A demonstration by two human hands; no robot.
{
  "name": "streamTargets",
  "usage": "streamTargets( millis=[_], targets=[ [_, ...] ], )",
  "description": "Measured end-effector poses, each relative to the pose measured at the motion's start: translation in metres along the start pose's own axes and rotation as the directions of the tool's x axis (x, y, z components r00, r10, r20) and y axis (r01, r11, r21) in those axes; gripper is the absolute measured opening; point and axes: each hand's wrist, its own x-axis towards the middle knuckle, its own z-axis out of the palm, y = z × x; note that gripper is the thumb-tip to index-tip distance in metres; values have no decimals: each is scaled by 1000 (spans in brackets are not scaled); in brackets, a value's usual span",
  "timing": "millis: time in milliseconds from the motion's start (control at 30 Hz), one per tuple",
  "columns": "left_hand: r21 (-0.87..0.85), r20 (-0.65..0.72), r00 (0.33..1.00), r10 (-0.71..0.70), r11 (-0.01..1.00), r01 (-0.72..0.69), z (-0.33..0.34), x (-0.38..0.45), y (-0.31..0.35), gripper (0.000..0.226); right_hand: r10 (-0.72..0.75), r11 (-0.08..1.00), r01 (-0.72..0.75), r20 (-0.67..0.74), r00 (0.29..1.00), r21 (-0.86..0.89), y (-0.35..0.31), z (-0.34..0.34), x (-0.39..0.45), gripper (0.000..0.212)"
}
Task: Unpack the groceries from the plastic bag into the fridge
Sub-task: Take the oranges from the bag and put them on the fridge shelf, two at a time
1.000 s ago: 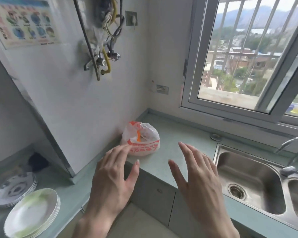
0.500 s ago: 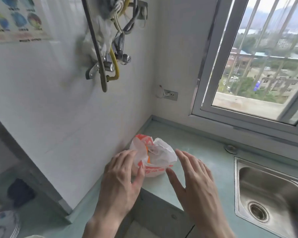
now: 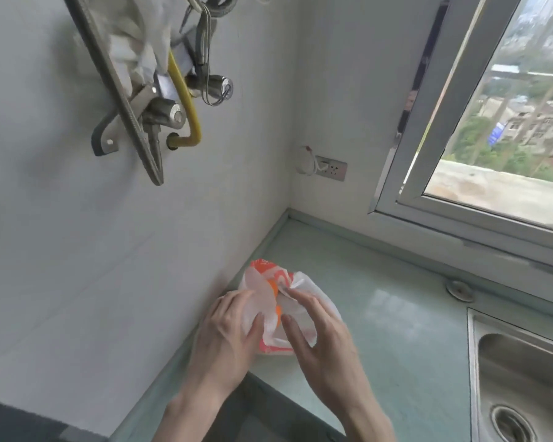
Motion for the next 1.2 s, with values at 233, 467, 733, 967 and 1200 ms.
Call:
streamTargets(
  millis=[233,467,733,967,1200],
  targets=[
    [156,-51,997,-58,986,66,20,62,-15,33,99,965,-155,254,962,212,59,56,61,38],
    [135,-43,998,-42,990,48,47,81,-28,37,103,995,-96,238,966,-42,121,69,106,45],
    [55,111,993,-30,998,24,92,90,-32,28,83,974,-44,174,981,-220,161,59,143,48],
    [-36,433,894,-114,989,144,134,105,-28,26,215,933,-170,113,970,-318,189,38,177,55],
    [359,544,818,-187,933,-25,167,115,-44,26,196,899,-130,118,973,-419,193,32,186,59]
  ],
)
